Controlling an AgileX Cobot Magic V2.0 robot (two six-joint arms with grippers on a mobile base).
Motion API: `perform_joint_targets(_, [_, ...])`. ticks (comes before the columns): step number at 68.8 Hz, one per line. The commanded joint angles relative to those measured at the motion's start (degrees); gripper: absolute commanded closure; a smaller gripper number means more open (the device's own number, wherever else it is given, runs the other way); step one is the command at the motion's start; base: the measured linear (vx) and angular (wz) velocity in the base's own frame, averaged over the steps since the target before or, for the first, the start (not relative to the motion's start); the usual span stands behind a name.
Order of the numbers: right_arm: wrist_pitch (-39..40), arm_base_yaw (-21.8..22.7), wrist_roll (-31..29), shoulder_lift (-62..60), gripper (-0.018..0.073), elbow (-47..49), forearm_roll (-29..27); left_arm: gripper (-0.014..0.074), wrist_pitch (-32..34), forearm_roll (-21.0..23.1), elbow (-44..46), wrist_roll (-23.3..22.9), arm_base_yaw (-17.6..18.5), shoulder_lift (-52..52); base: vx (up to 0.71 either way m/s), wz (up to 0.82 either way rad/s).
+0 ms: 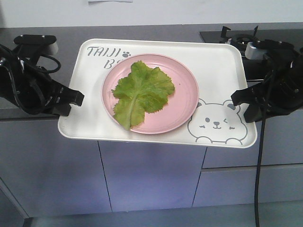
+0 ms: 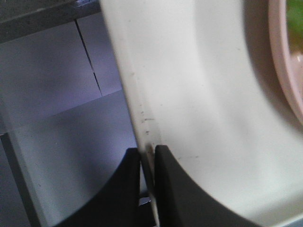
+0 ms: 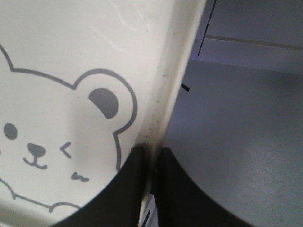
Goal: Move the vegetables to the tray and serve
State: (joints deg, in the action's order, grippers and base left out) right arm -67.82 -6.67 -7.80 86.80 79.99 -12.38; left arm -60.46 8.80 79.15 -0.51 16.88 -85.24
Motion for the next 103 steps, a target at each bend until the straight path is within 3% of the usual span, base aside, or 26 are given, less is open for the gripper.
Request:
perform_joint_targets(1, [2.22,-0.61,-2.52,-2.47,0.0565,1.59,-4.89,0.0602,4.19,5.06,1.71,1.11,1.23,2.19,0.10,0.03])
perform_joint_targets(103, [2.22,-0.61,-2.52,-2.47,0.0565,1.59,-4.89,0.0602,4.19,5.06,1.71,1.11,1.23,2.19,0.10,0.05])
